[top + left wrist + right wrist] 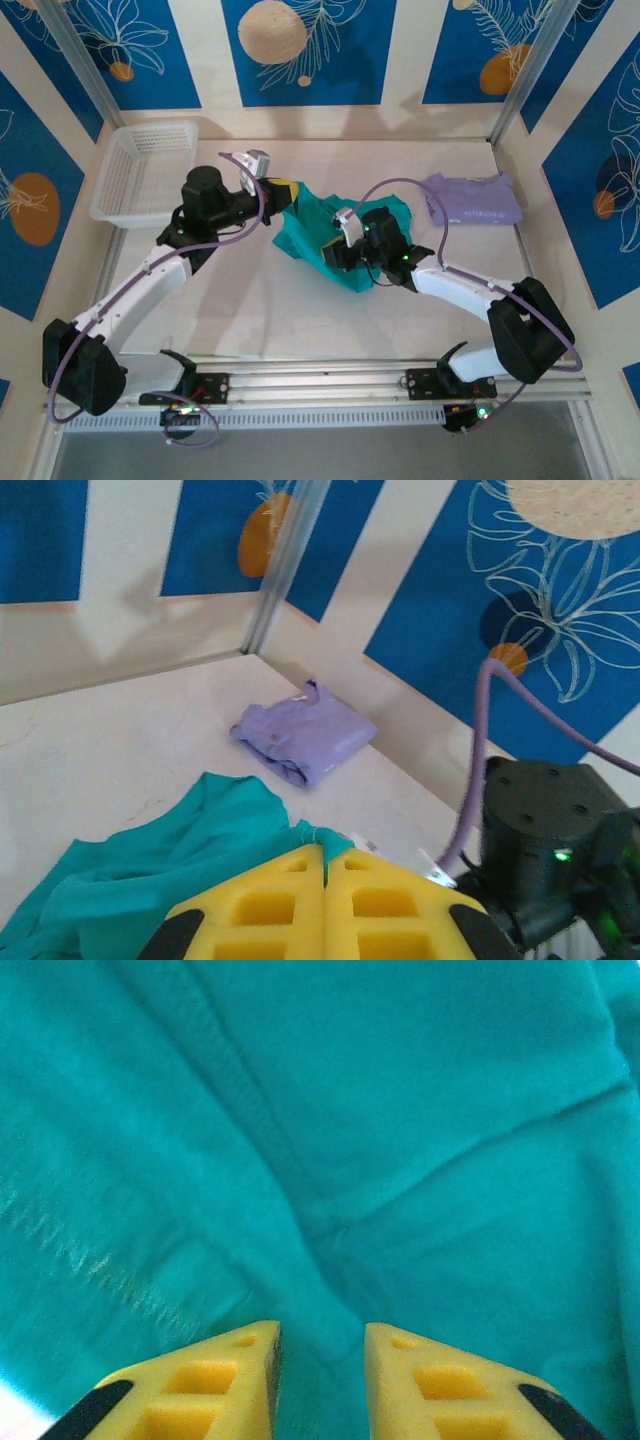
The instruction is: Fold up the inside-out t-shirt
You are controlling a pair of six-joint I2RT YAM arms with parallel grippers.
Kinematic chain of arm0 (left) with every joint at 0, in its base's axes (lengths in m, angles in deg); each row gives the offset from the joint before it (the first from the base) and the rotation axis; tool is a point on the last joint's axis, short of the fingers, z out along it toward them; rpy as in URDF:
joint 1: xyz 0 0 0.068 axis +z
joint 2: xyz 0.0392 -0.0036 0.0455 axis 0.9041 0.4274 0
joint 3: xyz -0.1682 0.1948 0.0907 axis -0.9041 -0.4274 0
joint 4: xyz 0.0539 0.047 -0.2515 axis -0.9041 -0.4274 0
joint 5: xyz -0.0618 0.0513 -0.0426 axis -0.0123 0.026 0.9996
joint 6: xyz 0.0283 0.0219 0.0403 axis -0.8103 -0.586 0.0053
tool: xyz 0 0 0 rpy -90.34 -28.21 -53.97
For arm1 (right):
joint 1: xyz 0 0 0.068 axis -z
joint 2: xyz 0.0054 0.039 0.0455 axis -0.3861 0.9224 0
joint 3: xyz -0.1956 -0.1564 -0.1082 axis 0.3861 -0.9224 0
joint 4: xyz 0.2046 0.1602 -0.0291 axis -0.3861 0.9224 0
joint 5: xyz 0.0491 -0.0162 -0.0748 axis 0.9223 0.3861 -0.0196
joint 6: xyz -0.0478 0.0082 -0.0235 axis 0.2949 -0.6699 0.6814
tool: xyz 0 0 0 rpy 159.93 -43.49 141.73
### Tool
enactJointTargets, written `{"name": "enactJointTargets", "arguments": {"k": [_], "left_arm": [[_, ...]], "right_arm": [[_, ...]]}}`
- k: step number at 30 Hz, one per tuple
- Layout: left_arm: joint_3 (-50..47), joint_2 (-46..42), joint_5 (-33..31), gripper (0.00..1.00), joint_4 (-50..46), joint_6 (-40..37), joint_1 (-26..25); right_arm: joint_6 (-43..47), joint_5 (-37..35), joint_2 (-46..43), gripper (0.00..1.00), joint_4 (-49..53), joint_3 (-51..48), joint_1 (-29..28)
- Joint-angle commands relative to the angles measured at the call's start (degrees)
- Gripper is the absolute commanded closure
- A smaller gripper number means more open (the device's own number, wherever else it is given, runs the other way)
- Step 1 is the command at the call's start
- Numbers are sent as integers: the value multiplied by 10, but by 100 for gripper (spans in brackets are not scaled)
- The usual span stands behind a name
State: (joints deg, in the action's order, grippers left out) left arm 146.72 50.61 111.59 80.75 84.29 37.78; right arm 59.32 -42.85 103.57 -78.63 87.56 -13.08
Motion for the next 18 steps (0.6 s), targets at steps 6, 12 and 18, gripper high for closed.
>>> {"name": "enactJointTargets", "arguments": {"k": [6,12,18], "left_arm": [[5,-24,52,100,7,-2,-11],[60,-1,69,100,3,5,-45],[157,32,96,100,7,34,-88]], "right_arm": [[16,-27,84,69,-67,48,-13],[32,-103,156,69,-78,61,-46],[46,-248,215,64,-72,83,-60]]}}
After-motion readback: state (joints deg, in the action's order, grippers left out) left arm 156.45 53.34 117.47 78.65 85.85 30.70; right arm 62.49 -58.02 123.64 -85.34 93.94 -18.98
